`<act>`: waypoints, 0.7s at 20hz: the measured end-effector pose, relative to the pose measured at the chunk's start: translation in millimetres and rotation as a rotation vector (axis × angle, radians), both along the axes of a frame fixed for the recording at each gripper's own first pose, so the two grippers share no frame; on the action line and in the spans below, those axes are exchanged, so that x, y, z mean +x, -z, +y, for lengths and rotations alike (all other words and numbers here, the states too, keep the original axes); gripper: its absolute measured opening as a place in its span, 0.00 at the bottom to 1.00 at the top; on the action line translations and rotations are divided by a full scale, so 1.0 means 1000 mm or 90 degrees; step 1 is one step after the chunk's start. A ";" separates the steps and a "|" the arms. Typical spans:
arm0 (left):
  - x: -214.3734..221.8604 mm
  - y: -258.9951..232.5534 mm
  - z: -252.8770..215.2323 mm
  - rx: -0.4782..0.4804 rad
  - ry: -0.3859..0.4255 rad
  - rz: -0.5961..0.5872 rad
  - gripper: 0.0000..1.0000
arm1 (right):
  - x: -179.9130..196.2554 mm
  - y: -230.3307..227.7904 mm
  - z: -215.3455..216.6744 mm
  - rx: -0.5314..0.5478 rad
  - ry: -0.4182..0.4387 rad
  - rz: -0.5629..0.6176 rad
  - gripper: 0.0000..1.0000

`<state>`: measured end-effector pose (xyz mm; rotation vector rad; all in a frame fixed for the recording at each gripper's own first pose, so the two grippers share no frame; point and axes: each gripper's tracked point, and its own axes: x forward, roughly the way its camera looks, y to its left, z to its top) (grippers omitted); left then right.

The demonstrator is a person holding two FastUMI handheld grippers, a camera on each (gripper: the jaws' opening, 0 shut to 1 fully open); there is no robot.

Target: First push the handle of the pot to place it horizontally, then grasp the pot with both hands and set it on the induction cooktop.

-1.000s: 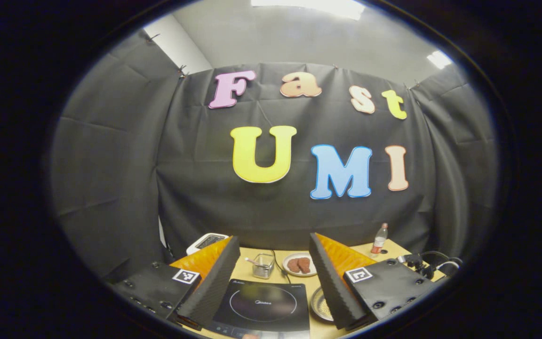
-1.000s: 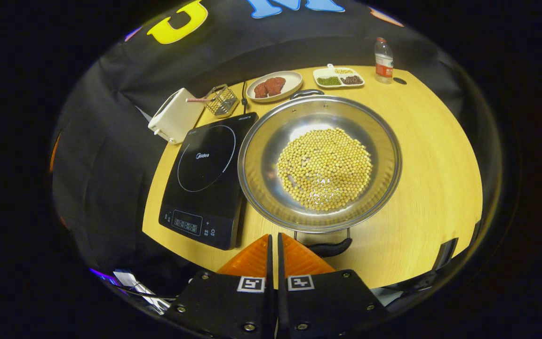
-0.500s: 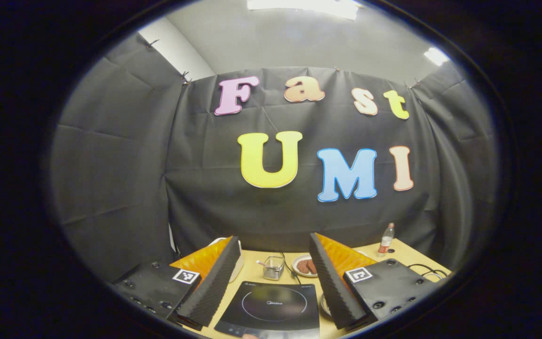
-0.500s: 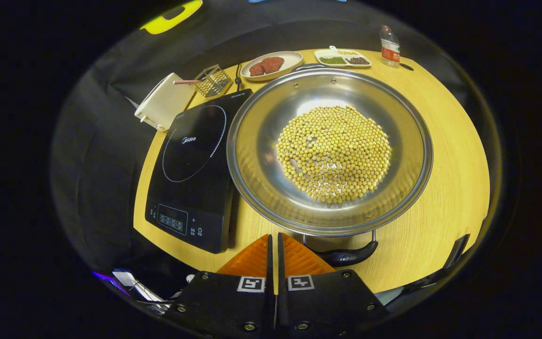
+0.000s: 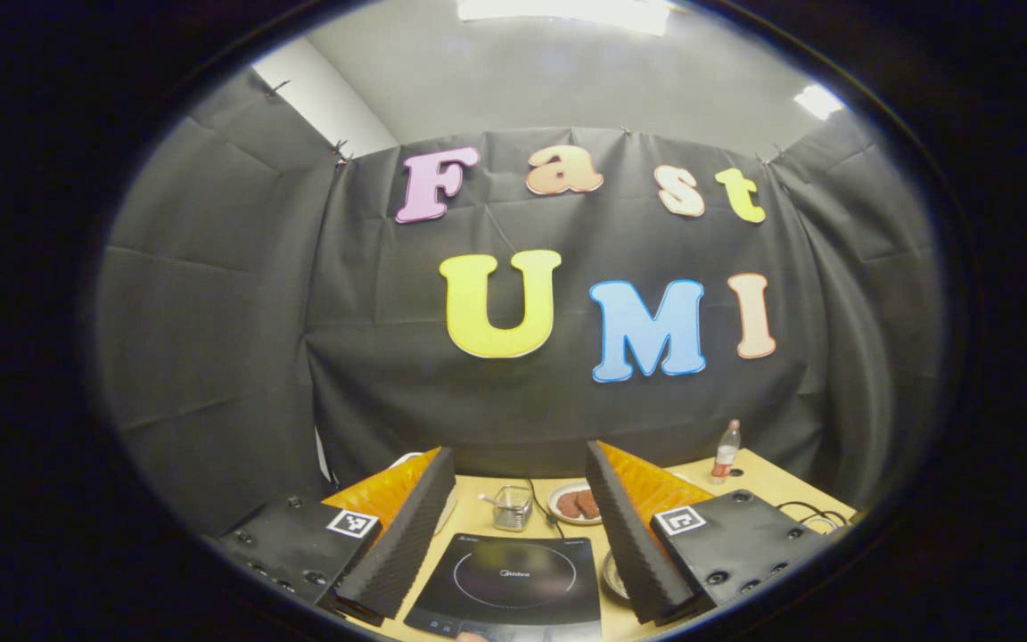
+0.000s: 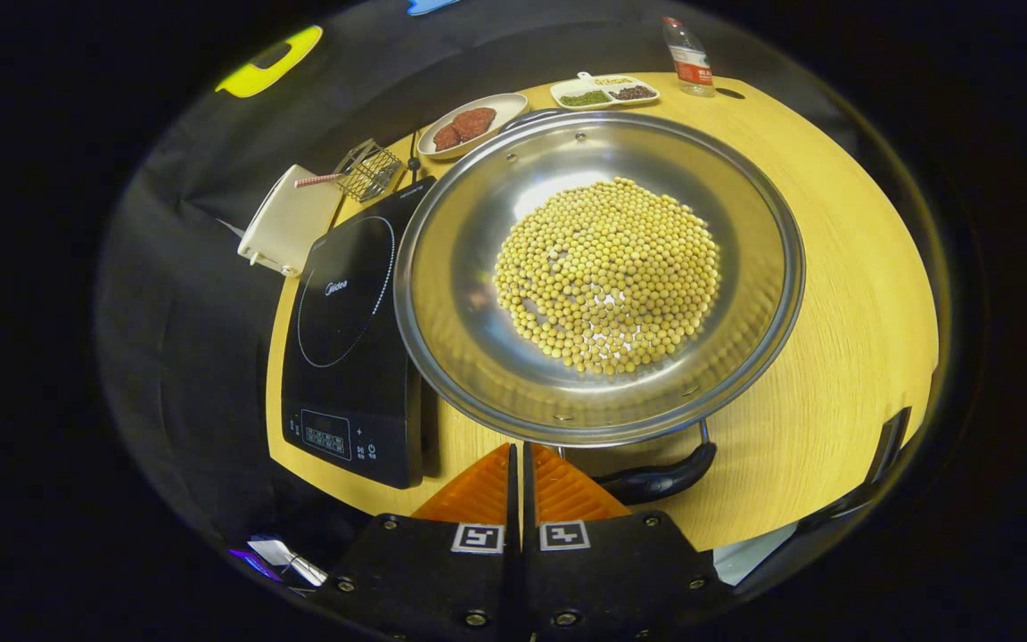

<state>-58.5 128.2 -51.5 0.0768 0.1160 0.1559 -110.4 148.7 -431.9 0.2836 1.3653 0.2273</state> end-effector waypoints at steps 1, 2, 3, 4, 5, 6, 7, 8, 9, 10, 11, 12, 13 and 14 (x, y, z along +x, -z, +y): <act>0.001 0.000 -0.003 -0.001 0.004 0.000 0.95 | 0.001 0.000 -0.003 0.001 0.004 0.000 0.00; 0.002 0.001 -0.006 -0.001 0.006 0.000 0.95 | 0.001 0.000 -0.007 0.000 0.008 0.000 0.00; 0.003 0.000 -0.008 -0.002 0.009 0.000 0.95 | 0.001 0.000 -0.012 -0.005 0.010 -0.001 0.01; 0.005 0.002 -0.011 -0.003 0.011 0.000 0.95 | 0.000 0.000 -0.016 -0.007 0.011 -0.003 0.00; 0.006 0.001 -0.014 -0.004 0.013 0.000 0.95 | 0.000 0.000 -0.021 -0.008 0.013 -0.004 0.00; 0.008 0.001 -0.017 -0.005 0.016 0.001 0.97 | -0.001 0.001 -0.025 -0.009 0.016 -0.004 0.00; 0.009 0.001 -0.021 -0.007 0.019 0.001 0.95 | -0.001 0.000 -0.028 -0.009 0.018 -0.003 0.01; 0.010 0.003 -0.024 -0.008 0.022 0.001 0.97 | -0.002 -0.001 -0.031 -0.008 0.021 -0.002 0.01; 0.012 0.004 -0.029 -0.009 0.026 0.001 0.97 | -0.001 0.000 -0.035 -0.008 0.024 -0.001 0.01; 0.015 0.004 -0.032 -0.010 0.030 0.001 0.96 | -0.002 0.001 -0.038 -0.008 0.027 -0.001 0.01; 0.017 0.003 -0.036 -0.010 0.033 0.001 0.96 | -0.001 0.001 -0.042 -0.008 0.029 -0.001 0.00; 0.017 0.004 -0.039 -0.010 0.036 0.000 0.96 | -0.001 0.001 -0.045 -0.010 0.030 -0.001 0.00; 0.018 0.005 -0.042 -0.010 0.040 0.000 0.95 | 0.000 0.001 -0.048 -0.011 0.031 -0.002 0.00; 0.021 0.006 -0.046 -0.011 0.044 0.002 0.95 | 0.000 0.001 -0.051 -0.013 0.032 -0.002 0.01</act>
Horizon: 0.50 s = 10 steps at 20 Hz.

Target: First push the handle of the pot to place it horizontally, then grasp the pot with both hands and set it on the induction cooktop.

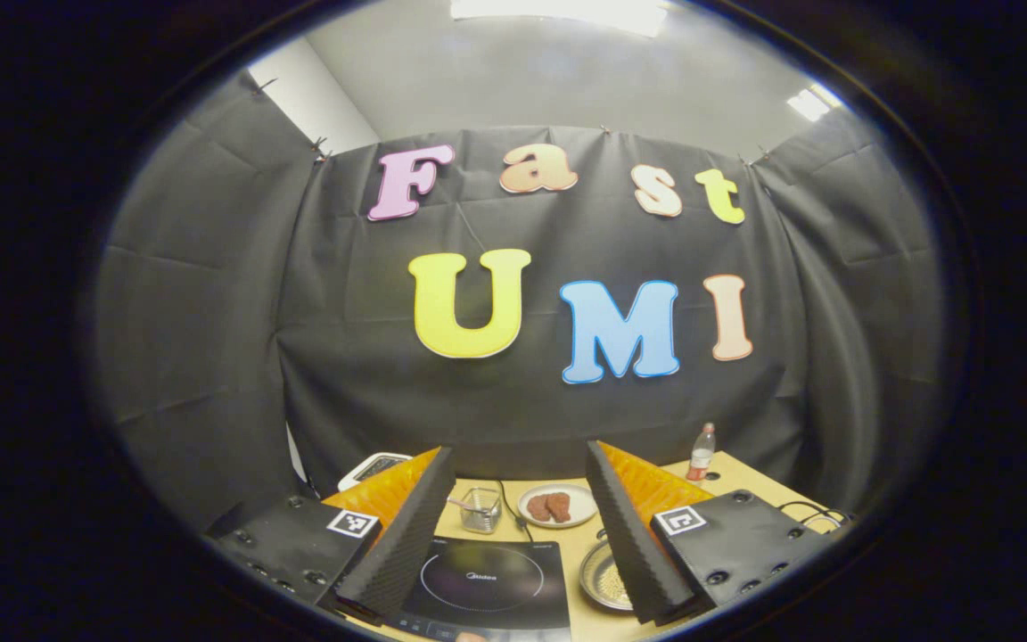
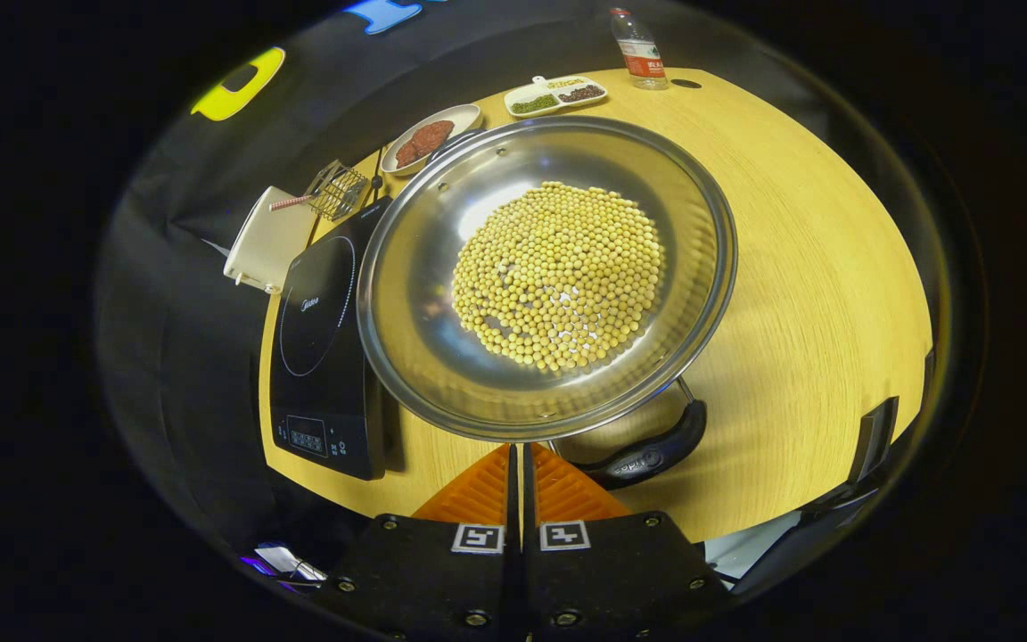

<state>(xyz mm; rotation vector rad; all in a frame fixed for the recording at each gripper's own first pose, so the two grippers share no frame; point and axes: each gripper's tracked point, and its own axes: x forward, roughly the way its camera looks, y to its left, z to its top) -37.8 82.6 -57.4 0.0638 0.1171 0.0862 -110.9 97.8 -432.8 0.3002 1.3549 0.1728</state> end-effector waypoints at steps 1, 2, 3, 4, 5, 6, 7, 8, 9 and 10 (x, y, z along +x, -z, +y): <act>0.001 0.000 -0.003 -0.001 0.002 0.002 0.95 | 0.001 0.000 -0.004 -0.003 0.001 -0.001 0.01; 0.003 0.002 -0.006 -0.001 0.005 0.003 0.95 | 0.001 0.001 -0.007 -0.006 0.001 -0.002 0.00; 0.005 0.001 -0.009 -0.001 0.007 0.003 0.95 | 0.002 0.001 -0.011 -0.010 0.002 -0.003 0.01; 0.007 0.003 -0.011 -0.002 0.009 0.004 0.95 | 0.002 0.001 -0.015 -0.014 0.003 -0.005 0.00; 0.008 0.002 -0.014 -0.003 0.011 0.004 0.95 | 0.004 0.001 -0.019 -0.016 0.005 -0.005 0.00; 0.010 0.004 -0.016 -0.004 0.014 0.004 0.95 | 0.005 0.002 -0.022 -0.018 0.006 -0.006 0.00; 0.011 0.004 -0.019 -0.004 0.016 0.005 0.95 | 0.006 0.002 -0.027 -0.020 0.009 -0.006 0.00; 0.013 0.005 -0.022 -0.005 0.019 0.007 0.99 | 0.007 0.002 -0.031 -0.022 0.012 -0.005 0.00; 0.014 0.006 -0.026 -0.005 0.023 0.008 0.99 | 0.007 0.002 -0.036 -0.026 0.014 -0.004 0.00; 0.016 0.007 -0.030 -0.005 0.026 0.009 0.97 | 0.007 0.004 -0.039 -0.029 0.015 -0.003 0.01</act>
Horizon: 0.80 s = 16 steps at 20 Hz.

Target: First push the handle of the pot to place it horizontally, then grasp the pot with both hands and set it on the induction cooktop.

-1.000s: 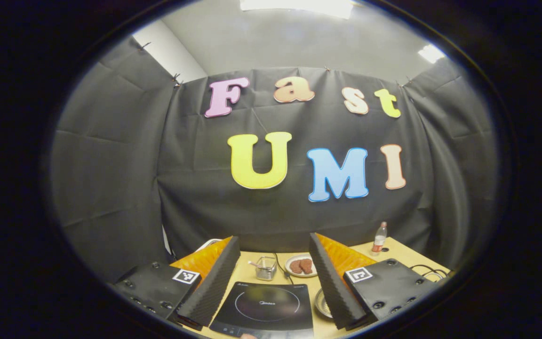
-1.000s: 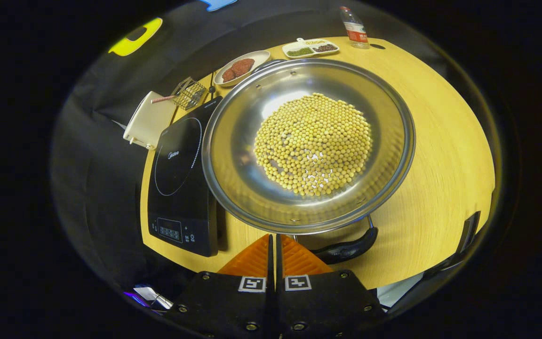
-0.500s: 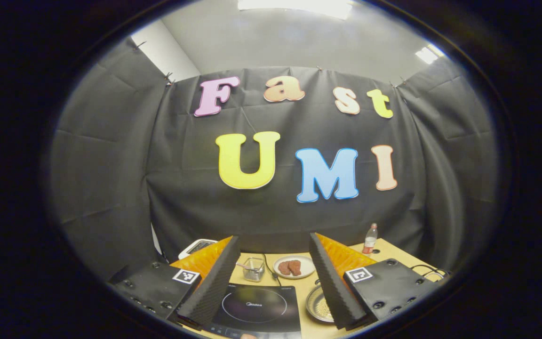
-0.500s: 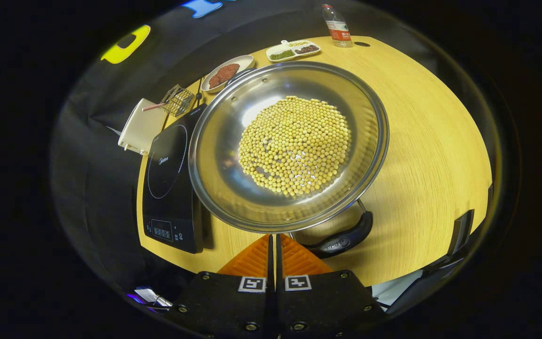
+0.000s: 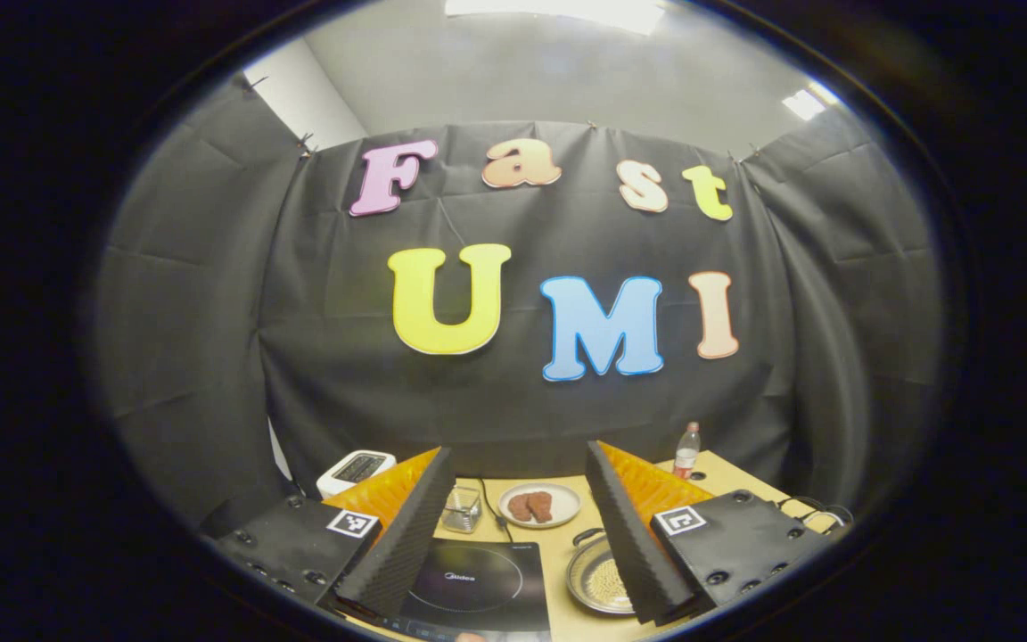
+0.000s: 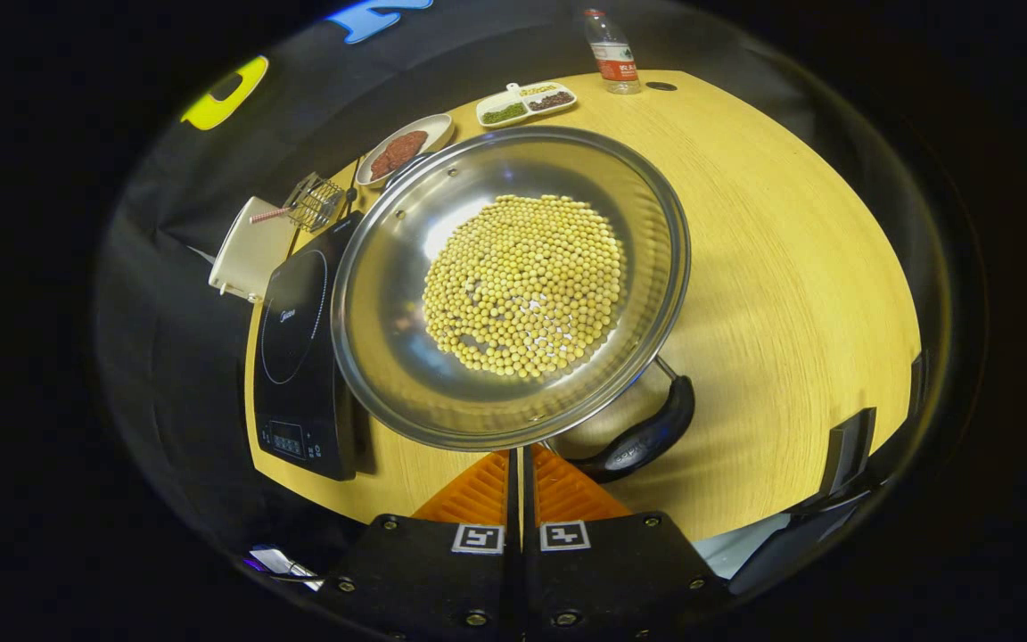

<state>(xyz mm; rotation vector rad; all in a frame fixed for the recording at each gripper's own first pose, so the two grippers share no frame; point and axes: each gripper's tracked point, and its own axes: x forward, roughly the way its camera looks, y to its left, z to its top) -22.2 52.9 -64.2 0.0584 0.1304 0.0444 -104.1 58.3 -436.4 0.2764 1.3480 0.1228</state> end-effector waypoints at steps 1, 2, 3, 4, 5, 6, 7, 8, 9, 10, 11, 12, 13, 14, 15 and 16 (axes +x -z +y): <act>0.002 0.000 -0.003 0.001 0.003 0.002 0.96 | 0.002 0.001 -0.005 -0.005 0.000 -0.001 0.00; 0.003 0.001 -0.007 0.002 0.006 0.004 0.95 | 0.001 0.001 -0.009 -0.009 0.001 -0.002 0.01; 0.004 0.001 -0.010 0.002 0.009 0.005 0.95 | 0.003 0.001 -0.014 -0.014 0.003 -0.003 0.00; 0.005 0.002 -0.013 0.003 0.011 0.005 0.95 | 0.003 0.002 -0.018 -0.016 0.004 -0.003 0.00; 0.006 0.002 -0.015 0.003 0.014 0.006 0.95 | 0.005 0.002 -0.023 -0.019 0.006 -0.003 0.01; 0.006 0.004 -0.019 0.003 0.016 0.008 0.95 | 0.006 0.003 -0.026 -0.021 0.008 -0.003 0.00; 0.008 0.004 -0.022 0.003 0.019 0.009 0.95 | 0.007 0.003 -0.031 -0.023 0.011 -0.002 0.00; 0.009 0.004 -0.025 0.004 0.021 0.010 0.95 | 0.008 0.003 -0.034 -0.025 0.013 -0.002 0.00; 0.009 0.003 -0.029 0.005 0.023 0.010 0.95 | 0.009 0.003 -0.038 -0.027 0.015 -0.002 0.00; 0.010 0.004 -0.031 0.005 0.026 0.010 0.95 | 0.009 0.003 -0.040 -0.028 0.016 -0.003 0.00; 0.011 0.005 -0.034 0.006 0.028 0.011 0.96 | 0.011 0.003 -0.044 -0.030 0.017 -0.003 0.00; 0.011 0.004 -0.036 0.006 0.030 0.011 0.96 | 0.011 0.003 -0.046 -0.033 0.017 -0.004 0.00; 0.013 0.004 -0.039 0.006 0.032 0.012 0.96 | 0.012 0.003 -0.050 -0.036 0.016 -0.005 0.00; 0.013 0.006 -0.041 0.006 0.033 0.013 0.97 | 0.013 0.003 -0.053 -0.040 0.015 -0.005 0.00; 0.015 0.006 -0.044 0.006 0.035 0.014 0.94 | 0.015 0.004 -0.055 -0.045 0.013 -0.005 0.00; 0.016 0.006 -0.046 0.007 0.037 0.015 0.95 | 0.015 0.005 -0.058 -0.052 0.010 -0.006 0.01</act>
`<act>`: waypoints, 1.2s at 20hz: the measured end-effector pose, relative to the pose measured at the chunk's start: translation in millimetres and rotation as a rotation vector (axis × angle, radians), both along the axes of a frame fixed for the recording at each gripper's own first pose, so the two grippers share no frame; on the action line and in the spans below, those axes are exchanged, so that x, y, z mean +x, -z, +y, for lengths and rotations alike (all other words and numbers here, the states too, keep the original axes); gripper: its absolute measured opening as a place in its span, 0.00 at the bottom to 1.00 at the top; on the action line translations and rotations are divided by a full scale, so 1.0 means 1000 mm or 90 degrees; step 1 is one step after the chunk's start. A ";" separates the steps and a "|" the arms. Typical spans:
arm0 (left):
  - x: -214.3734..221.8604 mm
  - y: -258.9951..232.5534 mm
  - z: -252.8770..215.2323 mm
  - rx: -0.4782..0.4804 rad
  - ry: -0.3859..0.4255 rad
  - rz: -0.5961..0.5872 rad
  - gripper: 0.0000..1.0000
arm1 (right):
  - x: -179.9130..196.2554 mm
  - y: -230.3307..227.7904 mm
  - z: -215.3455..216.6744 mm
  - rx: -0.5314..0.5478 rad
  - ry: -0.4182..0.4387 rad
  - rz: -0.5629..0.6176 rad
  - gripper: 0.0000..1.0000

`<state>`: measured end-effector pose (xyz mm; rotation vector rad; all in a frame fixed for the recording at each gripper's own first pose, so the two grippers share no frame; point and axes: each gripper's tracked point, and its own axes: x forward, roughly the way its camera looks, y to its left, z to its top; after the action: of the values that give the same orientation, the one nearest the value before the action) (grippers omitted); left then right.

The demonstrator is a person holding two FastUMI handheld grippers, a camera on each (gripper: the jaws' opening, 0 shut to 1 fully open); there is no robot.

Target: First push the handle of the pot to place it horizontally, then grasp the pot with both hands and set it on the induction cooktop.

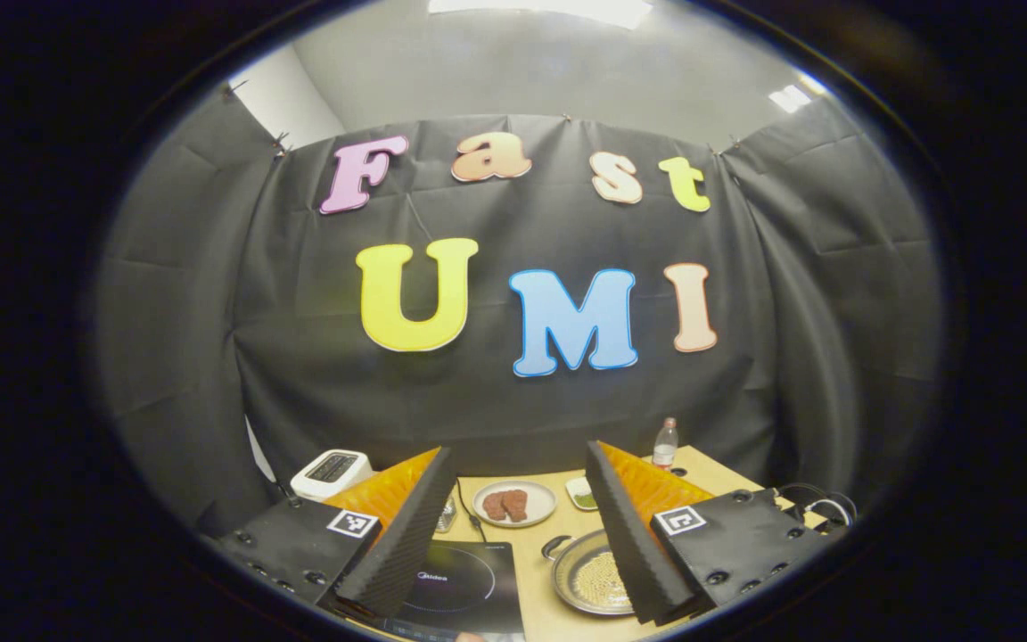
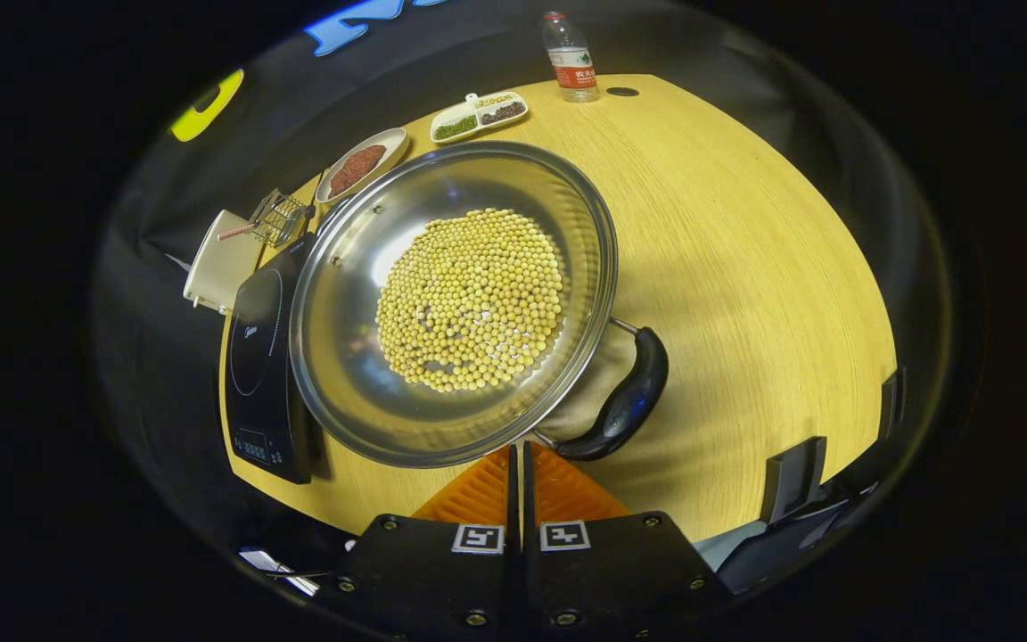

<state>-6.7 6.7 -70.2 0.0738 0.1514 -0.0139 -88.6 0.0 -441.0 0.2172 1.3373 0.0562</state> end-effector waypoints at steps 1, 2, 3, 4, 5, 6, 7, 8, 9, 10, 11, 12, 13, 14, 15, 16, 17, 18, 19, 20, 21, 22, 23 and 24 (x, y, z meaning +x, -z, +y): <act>0.001 0.000 -0.003 0.001 0.002 0.001 0.95 | 0.002 0.000 -0.004 -0.008 -0.003 -0.001 0.01; 0.002 0.000 -0.004 0.002 0.003 0.001 0.95 | 0.004 0.001 -0.007 -0.014 -0.003 -0.002 0.01; 0.003 -0.001 -0.006 0.004 0.004 0.001 0.95 | 0.005 0.001 -0.011 -0.019 -0.003 -0.002 0.01; 0.003 0.000 -0.008 0.006 0.004 0.001 0.95 | 0.007 0.001 -0.014 -0.021 -0.003 -0.003 0.00; 0.003 0.000 -0.010 0.006 0.005 0.002 0.95 | 0.009 0.002 -0.017 -0.024 -0.002 -0.004 0.00; 0.003 0.001 -0.010 0.007 0.005 0.003 0.95 | 0.010 0.004 -0.022 -0.030 0.000 -0.003 0.00; 0.004 0.002 -0.013 0.007 0.005 0.004 0.95 | 0.012 0.004 -0.027 -0.035 0.000 -0.004 0.00; 0.004 0.002 -0.014 0.007 0.005 0.006 0.95 | 0.014 0.005 -0.030 -0.038 0.001 -0.004 0.01; 0.005 0.002 -0.015 0.008 0.005 0.006 0.95 | 0.017 0.005 -0.034 -0.041 0.001 -0.006 0.00; 0.006 0.002 -0.017 0.009 0.005 0.006 0.95 | 0.018 0.004 -0.037 -0.045 -0.002 -0.009 0.01; 0.007 0.002 -0.019 0.010 0.005 0.007 0.95 | 0.020 0.003 -0.040 -0.050 -0.007 -0.011 0.01; 0.007 0.004 -0.020 0.011 0.006 0.008 0.95 | 0.023 0.005 -0.043 -0.057 -0.013 -0.014 0.01; 0.008 0.004 -0.023 0.013 0.006 0.009 0.95 | 0.024 0.005 -0.046 -0.061 -0.016 -0.016 0.01; 0.008 0.004 -0.025 0.014 0.006 0.009 0.95 | 0.027 0.006 -0.047 -0.060 -0.016 -0.018 0.00; 0.008 0.004 -0.027 0.016 0.007 0.010 0.96 | 0.030 0.006 -0.049 -0.061 -0.015 -0.017 0.01; 0.010 0.005 -0.030 0.019 0.008 0.011 0.96 | 0.032 0.007 -0.053 -0.064 -0.016 -0.018 0.03; 0.011 0.005 -0.031 0.021 0.007 0.012 0.97 | 0.036 0.008 -0.056 -0.067 -0.018 -0.019 0.02; 0.011 0.007 -0.033 0.023 0.007 0.015 0.97 | 0.037 0.008 -0.058 -0.070 -0.021 -0.021 0.02; 0.012 0.008 -0.035 0.023 0.006 0.017 0.98 | 0.041 0.009 -0.062 -0.074 -0.024 -0.022 0.03; 0.013 0.008 -0.037 0.023 0.005 0.018 0.98 | 0.043 0.009 -0.066 -0.078 -0.025 -0.024 0.03; 0.014 0.008 -0.038 0.024 0.004 0.019 0.98 | 0.047 0.009 -0.070 -0.082 -0.026 -0.025 0.03; 0.015 0.010 -0.040 0.024 0.002 0.020 0.97 | 0.051 0.010 -0.073 -0.086 -0.026 -0.026 0.03; 0.016 0.011 -0.041 0.025 0.000 0.022 0.99 | 0.055 0.011 -0.077 -0.089 -0.027 -0.026 0.03; 0.017 0.012 -0.044 0.024 -0.001 0.023 0.99 | 0.057 0.012 -0.080 -0.093 -0.031 -0.027 0.03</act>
<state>10.3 -36.9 -82.7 0.1117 0.1881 -0.0104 -31.7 -79.8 -452.6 0.0596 1.2978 0.0039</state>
